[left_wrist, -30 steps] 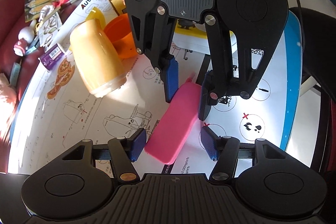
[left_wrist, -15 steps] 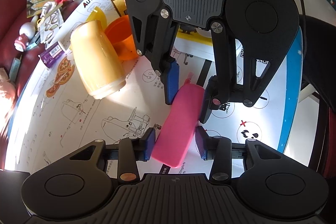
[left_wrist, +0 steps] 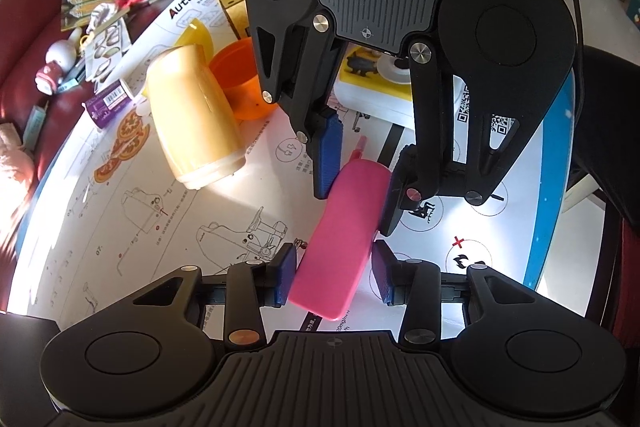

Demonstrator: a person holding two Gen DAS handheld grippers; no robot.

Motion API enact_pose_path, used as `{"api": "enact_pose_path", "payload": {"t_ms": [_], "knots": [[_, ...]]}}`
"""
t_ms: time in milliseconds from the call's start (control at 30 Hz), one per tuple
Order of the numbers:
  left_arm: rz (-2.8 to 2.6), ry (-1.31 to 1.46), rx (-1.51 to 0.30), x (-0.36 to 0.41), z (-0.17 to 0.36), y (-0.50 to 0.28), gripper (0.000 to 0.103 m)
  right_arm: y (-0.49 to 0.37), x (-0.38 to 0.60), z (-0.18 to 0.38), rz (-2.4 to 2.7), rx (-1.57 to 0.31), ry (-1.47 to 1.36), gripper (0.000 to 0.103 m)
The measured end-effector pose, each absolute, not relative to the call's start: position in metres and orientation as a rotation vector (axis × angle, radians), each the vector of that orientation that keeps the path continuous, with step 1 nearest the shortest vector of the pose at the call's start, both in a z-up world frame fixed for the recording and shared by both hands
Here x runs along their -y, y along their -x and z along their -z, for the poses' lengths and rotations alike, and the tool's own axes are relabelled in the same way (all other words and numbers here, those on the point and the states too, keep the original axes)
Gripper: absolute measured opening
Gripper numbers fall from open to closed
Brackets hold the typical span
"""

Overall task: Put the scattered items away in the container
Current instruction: 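Carry the pink block with both tools over the cardboard box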

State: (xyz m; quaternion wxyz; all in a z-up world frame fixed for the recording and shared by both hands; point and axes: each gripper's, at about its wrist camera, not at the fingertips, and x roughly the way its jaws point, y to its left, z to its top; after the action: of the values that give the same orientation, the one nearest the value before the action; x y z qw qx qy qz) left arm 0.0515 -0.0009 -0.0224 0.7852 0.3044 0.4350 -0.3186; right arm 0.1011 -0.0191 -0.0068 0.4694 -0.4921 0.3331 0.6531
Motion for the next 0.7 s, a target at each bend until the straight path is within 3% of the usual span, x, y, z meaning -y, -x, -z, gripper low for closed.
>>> {"api": "enact_pose_path", "payload": {"t_ms": [700], "knots": [[0.622,-0.627,-0.888,-0.013,-0.006,-0.036,0.04,-0.091,0.021,-0.025,-1.615,-0.74,1.263,0.041]]}}
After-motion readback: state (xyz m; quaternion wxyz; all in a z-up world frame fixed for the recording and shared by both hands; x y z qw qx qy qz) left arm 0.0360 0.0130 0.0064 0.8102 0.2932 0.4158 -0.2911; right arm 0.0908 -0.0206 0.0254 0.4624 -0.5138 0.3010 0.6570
